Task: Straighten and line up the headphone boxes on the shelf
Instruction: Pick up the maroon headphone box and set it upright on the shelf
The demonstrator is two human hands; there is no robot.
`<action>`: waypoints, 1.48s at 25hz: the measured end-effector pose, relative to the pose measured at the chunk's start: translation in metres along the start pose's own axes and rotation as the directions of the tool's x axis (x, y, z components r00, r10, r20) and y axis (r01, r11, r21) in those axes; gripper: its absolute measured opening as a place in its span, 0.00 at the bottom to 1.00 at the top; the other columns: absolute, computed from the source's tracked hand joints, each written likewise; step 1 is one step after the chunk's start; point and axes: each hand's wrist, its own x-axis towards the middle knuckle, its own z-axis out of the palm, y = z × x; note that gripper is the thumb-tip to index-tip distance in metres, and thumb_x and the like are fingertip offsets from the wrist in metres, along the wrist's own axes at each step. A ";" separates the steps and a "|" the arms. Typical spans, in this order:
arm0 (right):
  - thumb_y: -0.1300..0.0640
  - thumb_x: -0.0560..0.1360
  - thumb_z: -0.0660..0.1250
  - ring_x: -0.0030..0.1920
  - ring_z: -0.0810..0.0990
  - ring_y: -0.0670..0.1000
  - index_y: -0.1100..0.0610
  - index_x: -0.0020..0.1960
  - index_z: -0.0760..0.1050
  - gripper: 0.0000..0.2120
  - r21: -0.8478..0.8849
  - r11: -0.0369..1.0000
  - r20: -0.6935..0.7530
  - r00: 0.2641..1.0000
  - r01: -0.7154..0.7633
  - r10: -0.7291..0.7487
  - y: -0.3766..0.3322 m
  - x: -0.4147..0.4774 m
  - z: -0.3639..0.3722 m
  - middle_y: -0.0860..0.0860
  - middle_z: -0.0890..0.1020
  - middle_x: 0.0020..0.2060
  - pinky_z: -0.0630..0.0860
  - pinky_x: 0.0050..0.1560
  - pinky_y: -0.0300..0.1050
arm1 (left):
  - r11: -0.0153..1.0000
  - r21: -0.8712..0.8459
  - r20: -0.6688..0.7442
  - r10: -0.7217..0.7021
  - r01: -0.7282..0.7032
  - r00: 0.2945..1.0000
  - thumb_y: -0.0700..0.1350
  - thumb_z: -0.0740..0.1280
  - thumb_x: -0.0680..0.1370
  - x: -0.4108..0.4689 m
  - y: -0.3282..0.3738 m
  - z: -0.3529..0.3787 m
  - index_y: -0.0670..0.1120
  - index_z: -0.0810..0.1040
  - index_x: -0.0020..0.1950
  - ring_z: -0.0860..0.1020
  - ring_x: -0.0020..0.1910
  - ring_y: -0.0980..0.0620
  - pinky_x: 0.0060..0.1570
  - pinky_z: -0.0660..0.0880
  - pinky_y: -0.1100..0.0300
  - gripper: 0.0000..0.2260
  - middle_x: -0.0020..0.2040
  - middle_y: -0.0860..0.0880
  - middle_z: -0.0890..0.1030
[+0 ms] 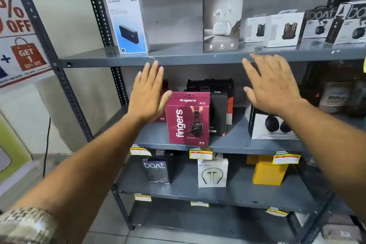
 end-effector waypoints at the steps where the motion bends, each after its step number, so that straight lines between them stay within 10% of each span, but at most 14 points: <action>1: 0.48 0.71 0.66 0.65 0.69 0.66 0.61 0.74 0.61 0.36 -0.006 0.998 0.033 0.998 0.059 -0.059 -0.009 0.000 0.011 0.64 0.69 0.70 0.62 0.68 0.61 | 0.999 -0.035 0.038 -0.022 0.023 0.999 0.58 0.51 0.80 -0.010 -0.004 0.017 0.41 0.53 0.77 0.49 0.79 0.41 0.76 0.48 0.45 0.31 0.80 0.40 0.53; 4: 0.48 0.69 0.69 0.65 0.73 0.64 0.61 0.72 0.65 0.35 0.121 0.981 0.132 0.977 0.155 -0.170 -0.048 -0.005 0.054 0.62 0.73 0.67 0.70 0.64 0.59 | 0.981 -0.117 0.144 -0.139 0.157 0.980 0.58 0.51 0.79 -0.038 -0.024 0.068 0.41 0.53 0.77 0.50 0.79 0.41 0.76 0.49 0.46 0.32 0.80 0.41 0.53; 7: 0.49 0.72 0.68 0.69 0.71 0.62 0.62 0.74 0.61 0.35 0.320 0.946 0.299 0.953 -0.050 -0.051 -0.091 -0.011 0.105 0.60 0.72 0.70 0.69 0.67 0.57 | 0.859 -0.285 0.257 -0.358 0.424 0.898 0.61 0.52 0.79 -0.042 -0.042 0.123 0.41 0.54 0.77 0.52 0.79 0.41 0.76 0.52 0.44 0.33 0.80 0.40 0.55; 12: 0.47 0.76 0.62 0.74 0.66 0.59 0.59 0.77 0.53 0.35 0.428 0.753 0.640 0.756 -0.500 0.138 -0.152 -0.034 0.170 0.57 0.64 0.76 0.65 0.72 0.56 | 0.324 -0.563 0.719 -0.262 0.760 0.644 0.65 0.54 0.76 -0.058 -0.041 0.180 0.49 0.65 0.74 0.69 0.72 0.49 0.72 0.63 0.52 0.31 0.72 0.48 0.72; 16: 0.51 0.79 0.61 0.76 0.63 0.56 0.57 0.79 0.46 0.36 0.561 0.415 0.707 0.675 -0.717 0.212 -0.184 -0.046 0.167 0.55 0.62 0.77 0.61 0.72 0.48 | 0.175 -0.678 0.683 -0.209 0.714 0.700 0.54 0.56 0.81 -0.076 -0.023 0.177 0.56 0.66 0.73 0.72 0.68 0.55 0.71 0.65 0.54 0.20 0.68 0.56 0.75; 21: 0.46 0.75 0.61 0.64 0.74 0.49 0.44 0.76 0.59 0.30 0.742 0.104 0.583 0.714 -0.663 0.388 -0.187 -0.061 0.126 0.50 0.71 0.63 0.75 0.64 0.50 | 0.117 -0.811 0.518 -0.312 0.573 0.797 0.58 0.60 0.76 -0.109 -0.024 0.127 0.54 0.67 0.72 0.62 0.75 0.61 0.74 0.59 0.59 0.24 0.75 0.55 0.67; 25: 0.46 0.76 0.60 0.60 0.75 0.35 0.35 0.68 0.67 0.21 0.843 -0.070 0.510 0.753 -0.533 0.415 -0.182 -0.055 0.085 0.41 0.73 0.58 0.71 0.61 0.34 | -0.141 -0.867 0.494 -0.355 0.477 0.794 0.52 0.67 0.73 -0.112 -0.024 0.077 0.55 0.73 0.65 0.78 0.61 0.64 0.55 0.75 0.68 0.19 0.59 0.64 0.82; 31: 0.40 0.74 0.59 0.64 0.74 0.40 0.35 0.69 0.66 0.23 0.852 -0.070 0.503 0.774 -0.519 0.384 -0.199 -0.050 0.085 0.28 0.74 0.54 0.68 0.67 0.44 | -0.037 -0.877 0.451 -0.408 0.479 0.794 0.62 0.68 0.71 -0.118 -0.044 0.071 0.60 0.75 0.66 0.72 0.70 0.48 0.71 0.65 0.42 0.24 0.68 0.52 0.76; 37: 0.39 0.73 0.65 0.54 0.81 0.53 0.34 0.70 0.67 0.25 0.833 -0.100 0.546 0.780 -0.544 0.307 -0.228 -0.024 0.107 0.47 0.76 0.56 0.79 0.58 0.54 | -0.054 -0.867 0.472 -0.405 0.495 0.783 0.50 0.64 0.78 -0.117 -0.092 0.083 0.56 0.72 0.69 0.75 0.67 0.55 0.64 0.73 0.59 0.19 0.68 0.53 0.77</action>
